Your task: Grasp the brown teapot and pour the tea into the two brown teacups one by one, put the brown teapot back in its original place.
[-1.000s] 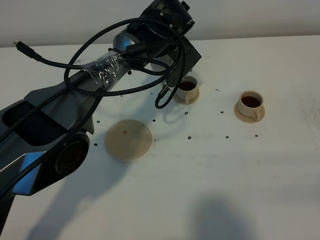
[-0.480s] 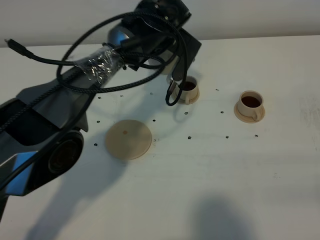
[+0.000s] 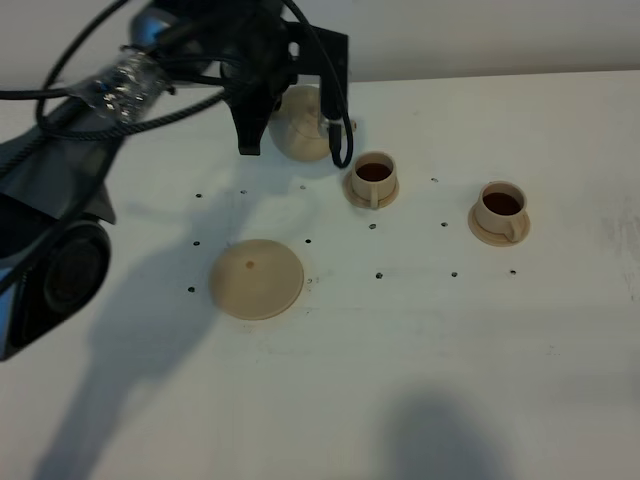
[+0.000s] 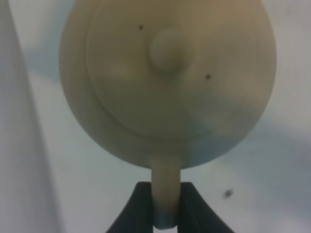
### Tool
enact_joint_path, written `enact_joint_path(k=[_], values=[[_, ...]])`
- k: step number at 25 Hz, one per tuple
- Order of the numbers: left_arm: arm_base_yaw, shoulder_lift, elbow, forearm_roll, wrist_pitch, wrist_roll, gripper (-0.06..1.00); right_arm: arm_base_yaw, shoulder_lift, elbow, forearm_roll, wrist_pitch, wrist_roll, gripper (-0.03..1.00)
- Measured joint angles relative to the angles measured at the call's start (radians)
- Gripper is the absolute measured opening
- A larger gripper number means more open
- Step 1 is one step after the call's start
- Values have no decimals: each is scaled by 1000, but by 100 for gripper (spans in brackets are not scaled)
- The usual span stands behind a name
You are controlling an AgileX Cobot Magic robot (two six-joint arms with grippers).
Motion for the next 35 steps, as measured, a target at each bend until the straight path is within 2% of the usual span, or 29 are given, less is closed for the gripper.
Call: enact_joint_path(k=[5,8,15,29,35], values=[[78,0,0,-201,0,-12,16,0,0,0,0,0,0,45],[100,0,0,-257,0,-12,16,0,0,0,0,0,0,45],[100,29,0,-291,0,-14,16,0,0,0,0,0,0,45],[96,32,0,-295,1,-19,16,0,0,0,0,0,0,45],[53,-60,0,-290,2,-46,16,0,0,0,0,0,0,45]])
